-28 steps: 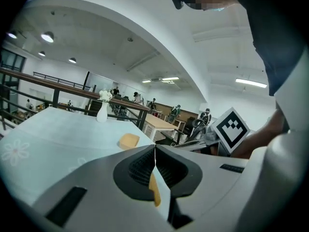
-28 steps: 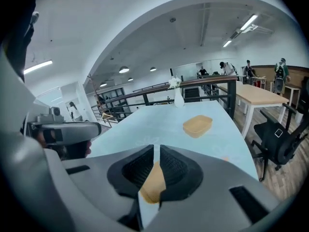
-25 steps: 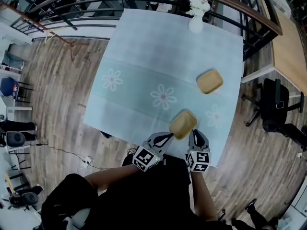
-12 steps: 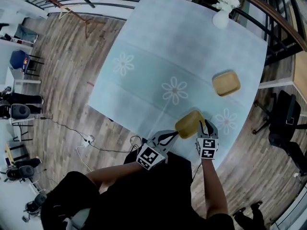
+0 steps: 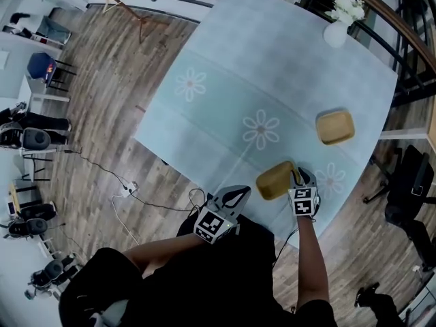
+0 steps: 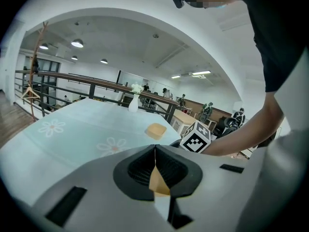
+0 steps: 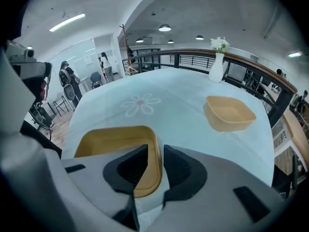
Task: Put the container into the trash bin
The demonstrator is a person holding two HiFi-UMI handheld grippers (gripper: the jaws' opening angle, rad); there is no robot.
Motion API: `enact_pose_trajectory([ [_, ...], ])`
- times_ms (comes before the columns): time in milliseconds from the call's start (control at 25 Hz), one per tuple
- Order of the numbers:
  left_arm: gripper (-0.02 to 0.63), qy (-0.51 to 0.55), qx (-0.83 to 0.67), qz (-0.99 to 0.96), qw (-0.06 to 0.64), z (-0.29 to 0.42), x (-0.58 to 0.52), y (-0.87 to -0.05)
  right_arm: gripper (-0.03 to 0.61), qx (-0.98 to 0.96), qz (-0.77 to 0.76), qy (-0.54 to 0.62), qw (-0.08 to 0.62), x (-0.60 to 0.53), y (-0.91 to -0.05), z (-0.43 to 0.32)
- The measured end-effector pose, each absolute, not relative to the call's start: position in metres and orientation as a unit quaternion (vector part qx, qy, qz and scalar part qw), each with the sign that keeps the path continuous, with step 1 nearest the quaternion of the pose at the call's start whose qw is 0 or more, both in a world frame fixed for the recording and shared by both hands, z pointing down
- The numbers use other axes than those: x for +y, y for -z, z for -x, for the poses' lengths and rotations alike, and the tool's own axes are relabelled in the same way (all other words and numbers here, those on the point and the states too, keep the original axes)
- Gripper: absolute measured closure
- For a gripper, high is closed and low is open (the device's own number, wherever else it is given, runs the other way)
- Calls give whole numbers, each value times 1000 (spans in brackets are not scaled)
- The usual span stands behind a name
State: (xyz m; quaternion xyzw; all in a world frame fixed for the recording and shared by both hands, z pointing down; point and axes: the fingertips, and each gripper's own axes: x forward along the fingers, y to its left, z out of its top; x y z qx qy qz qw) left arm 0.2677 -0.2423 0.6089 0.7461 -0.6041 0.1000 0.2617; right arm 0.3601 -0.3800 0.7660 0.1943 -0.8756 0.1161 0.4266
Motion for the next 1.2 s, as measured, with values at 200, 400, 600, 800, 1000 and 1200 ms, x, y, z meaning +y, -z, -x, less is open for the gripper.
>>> enact_pose_trajectory([
  [200, 598, -98, -628, -724, 269, -260, -233, -613, 495, -868, -186, -122, 443, -379, -777, -361],
  [400, 598, -96, -655, -704, 259, -247, -217, -601, 531, -869, -195, -137, 433, -380, -771, -360],
  [600, 598, -88, -670, -691, 258, -228, -194, -600, 535, -875, -212, -164, 402, -364, -751, -350],
  [800, 598, -74, -674, -689, 255, -215, -173, -597, 535, -882, -221, -183, 373, -340, -726, -330],
  [1000, 598, -54, -687, -683, 244, -183, -142, -587, 535, -884, -228, -205, 353, -304, -707, -298],
  [1200, 598, -32, -707, -665, 239, -136, -101, -580, 535, -886, -226, -213, 345, -258, -691, -254],
])
